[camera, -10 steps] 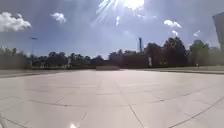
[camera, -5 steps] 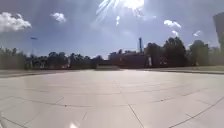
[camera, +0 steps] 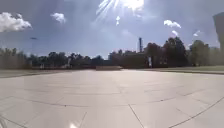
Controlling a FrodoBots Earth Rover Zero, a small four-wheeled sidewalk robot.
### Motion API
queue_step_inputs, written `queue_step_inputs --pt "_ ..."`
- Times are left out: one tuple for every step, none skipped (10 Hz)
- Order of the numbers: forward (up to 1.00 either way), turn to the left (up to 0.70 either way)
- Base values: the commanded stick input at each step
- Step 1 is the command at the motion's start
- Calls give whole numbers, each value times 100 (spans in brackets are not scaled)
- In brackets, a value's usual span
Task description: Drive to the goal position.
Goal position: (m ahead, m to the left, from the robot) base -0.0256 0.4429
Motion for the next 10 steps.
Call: queue_step_inputs --pt "4 0" --pt "5 0" --pt "5 0" --pt "5 0" --pt "5 0" --pt "5 0" --pt "4 0" --pt "5 0" --pt "5 0" --pt "4 0"
